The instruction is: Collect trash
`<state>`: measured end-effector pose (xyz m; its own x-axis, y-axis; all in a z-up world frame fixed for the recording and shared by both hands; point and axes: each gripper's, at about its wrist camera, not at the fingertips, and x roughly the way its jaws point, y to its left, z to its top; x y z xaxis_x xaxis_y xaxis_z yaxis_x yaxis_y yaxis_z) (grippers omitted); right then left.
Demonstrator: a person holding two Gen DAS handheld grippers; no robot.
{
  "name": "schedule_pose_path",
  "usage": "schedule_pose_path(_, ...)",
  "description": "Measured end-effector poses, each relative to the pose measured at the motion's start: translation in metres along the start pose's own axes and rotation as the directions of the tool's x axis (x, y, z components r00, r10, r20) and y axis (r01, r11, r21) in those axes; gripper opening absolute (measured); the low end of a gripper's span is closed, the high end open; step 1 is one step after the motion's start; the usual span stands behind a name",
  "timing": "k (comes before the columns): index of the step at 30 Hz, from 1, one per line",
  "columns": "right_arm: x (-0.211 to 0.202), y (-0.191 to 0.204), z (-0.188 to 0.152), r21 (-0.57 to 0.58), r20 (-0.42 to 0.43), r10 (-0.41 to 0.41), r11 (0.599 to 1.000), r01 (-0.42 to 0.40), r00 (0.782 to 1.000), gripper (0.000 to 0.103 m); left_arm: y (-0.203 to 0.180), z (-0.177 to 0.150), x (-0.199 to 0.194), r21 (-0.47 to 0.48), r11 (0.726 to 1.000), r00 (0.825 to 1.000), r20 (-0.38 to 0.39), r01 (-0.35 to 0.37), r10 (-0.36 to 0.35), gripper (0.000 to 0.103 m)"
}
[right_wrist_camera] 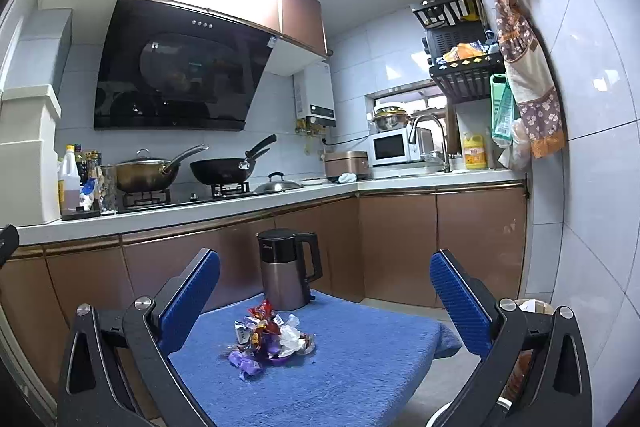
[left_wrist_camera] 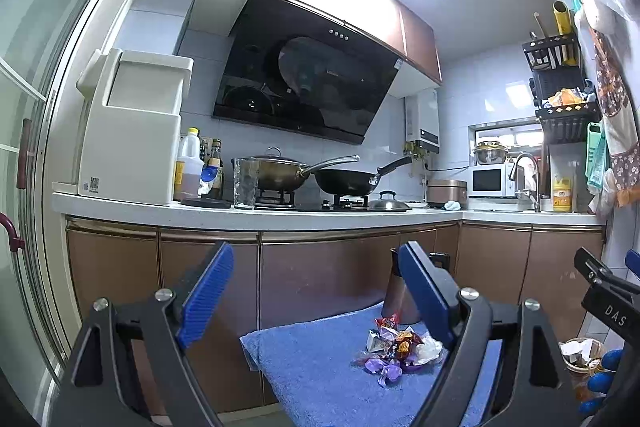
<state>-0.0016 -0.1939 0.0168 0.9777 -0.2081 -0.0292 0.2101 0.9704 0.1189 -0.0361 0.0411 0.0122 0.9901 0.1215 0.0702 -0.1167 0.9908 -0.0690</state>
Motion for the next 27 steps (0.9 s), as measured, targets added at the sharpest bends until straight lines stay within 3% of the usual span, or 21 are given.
schedule_pose_path(7,-0.005,-0.007,0.004,0.035,0.032,0.007,0.999,-0.008,0.999,0.103,0.000,0.000,0.001,0.005,1.000,1.000,0.000,0.003,-0.003,0.084)
schedule_pose_path(13,0.003,-0.006,0.000,0.031,0.008,0.017,0.999,-0.017,1.000,0.103,-0.006,-0.003,0.005,0.018,1.000,1.000,-0.015,0.012,-0.012,0.084)
schedule_pose_path(23,0.028,-0.015,-0.019,0.047,-0.080,0.028,0.999,-0.024,0.996,0.103,-0.018,-0.030,0.038,0.066,0.997,0.991,-0.130,0.036,-0.027,0.084)
schedule_pose_path(27,0.045,-0.012,-0.033,0.024,-0.138,0.038,0.999,-0.035,0.990,0.103,-0.017,-0.047,0.061,0.049,0.997,0.977,-0.209,0.059,-0.048,0.084)
